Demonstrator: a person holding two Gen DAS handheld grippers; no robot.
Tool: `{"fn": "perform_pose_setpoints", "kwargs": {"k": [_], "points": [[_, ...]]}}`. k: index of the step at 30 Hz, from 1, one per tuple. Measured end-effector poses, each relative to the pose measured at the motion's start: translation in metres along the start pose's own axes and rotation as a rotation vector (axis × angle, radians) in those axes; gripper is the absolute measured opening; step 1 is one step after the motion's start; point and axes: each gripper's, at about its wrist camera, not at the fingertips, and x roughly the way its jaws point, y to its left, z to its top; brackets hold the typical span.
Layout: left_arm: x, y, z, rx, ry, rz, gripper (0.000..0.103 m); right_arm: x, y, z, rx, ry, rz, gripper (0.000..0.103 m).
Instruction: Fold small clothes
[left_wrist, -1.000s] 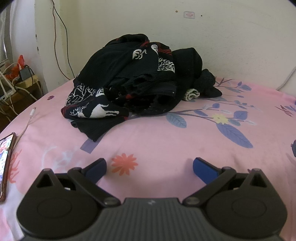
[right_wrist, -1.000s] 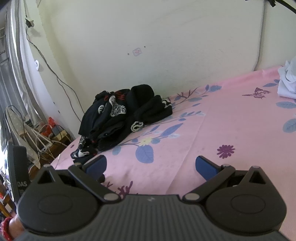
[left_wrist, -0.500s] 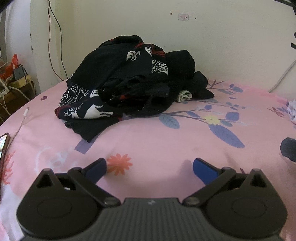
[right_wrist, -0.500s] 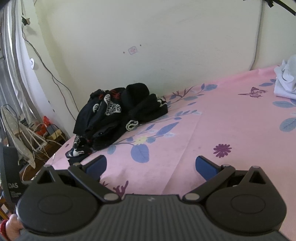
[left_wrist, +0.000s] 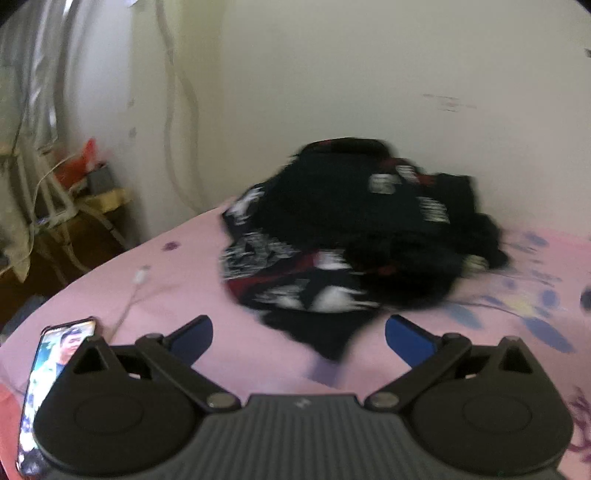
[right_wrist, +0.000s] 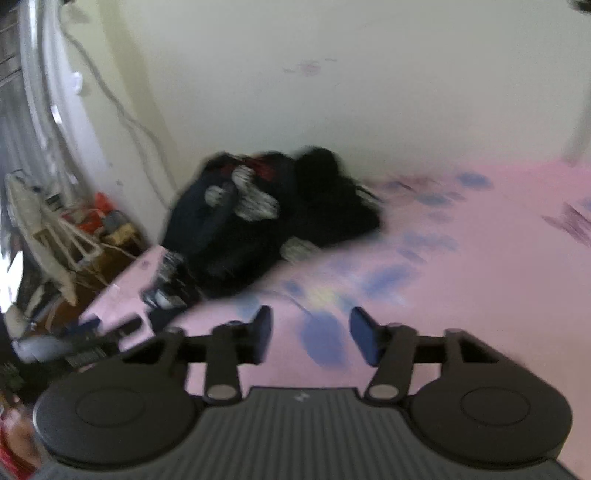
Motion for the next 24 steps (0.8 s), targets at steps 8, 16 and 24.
{"fn": "perform_pose_setpoints", "kwargs": {"k": [8,16,24], "points": [[0.016,0.045,-0.002,-0.247,0.033,-0.082,0.103,0.113,0.081,0.097,-0.08,-0.042,0.044,0.078],[0.013,0.053,-0.005,-0.285,-0.013,-0.103,0.103,0.216,0.13,0.114,-0.267,-0.001,-0.086,0.018],[0.01,0.063,-0.005,-0.351,-0.029,-0.113,0.103,0.12,0.091,0.134,-0.075,-0.148,0.002,0.009]]}}
